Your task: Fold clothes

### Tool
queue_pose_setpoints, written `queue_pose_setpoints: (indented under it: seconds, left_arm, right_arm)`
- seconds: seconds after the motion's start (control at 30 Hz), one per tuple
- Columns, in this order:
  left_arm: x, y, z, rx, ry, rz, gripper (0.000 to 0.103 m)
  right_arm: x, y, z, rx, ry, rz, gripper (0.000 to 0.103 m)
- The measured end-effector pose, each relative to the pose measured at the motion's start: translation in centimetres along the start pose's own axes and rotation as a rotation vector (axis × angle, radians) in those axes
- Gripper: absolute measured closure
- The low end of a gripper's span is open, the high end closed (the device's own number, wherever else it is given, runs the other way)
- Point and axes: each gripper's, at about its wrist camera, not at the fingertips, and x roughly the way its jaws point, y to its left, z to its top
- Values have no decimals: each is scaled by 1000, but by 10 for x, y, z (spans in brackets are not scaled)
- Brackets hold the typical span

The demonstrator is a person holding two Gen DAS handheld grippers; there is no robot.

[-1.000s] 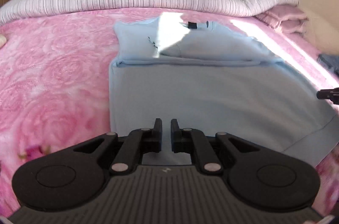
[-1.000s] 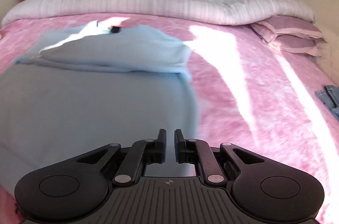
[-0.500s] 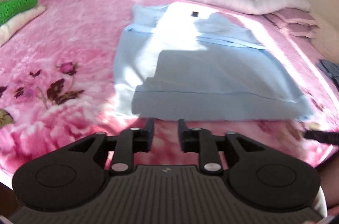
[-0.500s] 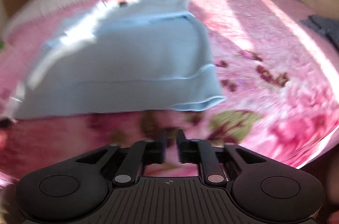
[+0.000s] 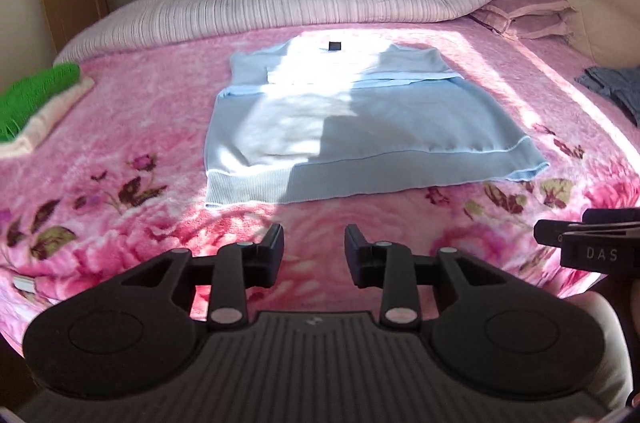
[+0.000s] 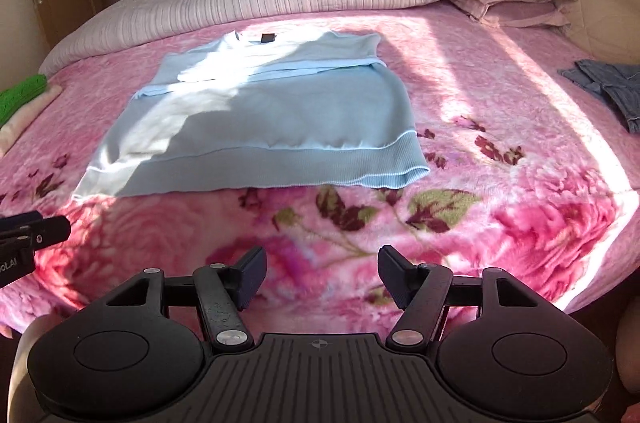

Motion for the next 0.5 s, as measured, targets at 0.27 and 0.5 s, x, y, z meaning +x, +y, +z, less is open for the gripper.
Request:
queue_pose_setpoints:
  seconds: [0.27,0.5]
  left_arm:
    - [-15,-9,-7,38,-24,-2,72]
    - [-17,-8,-11,39,-22,-8,71]
  right_arm:
    - [-19,6,-13,-27,-26,-19,38]
    - [-25,11,-15,-44,-31,-22,38]
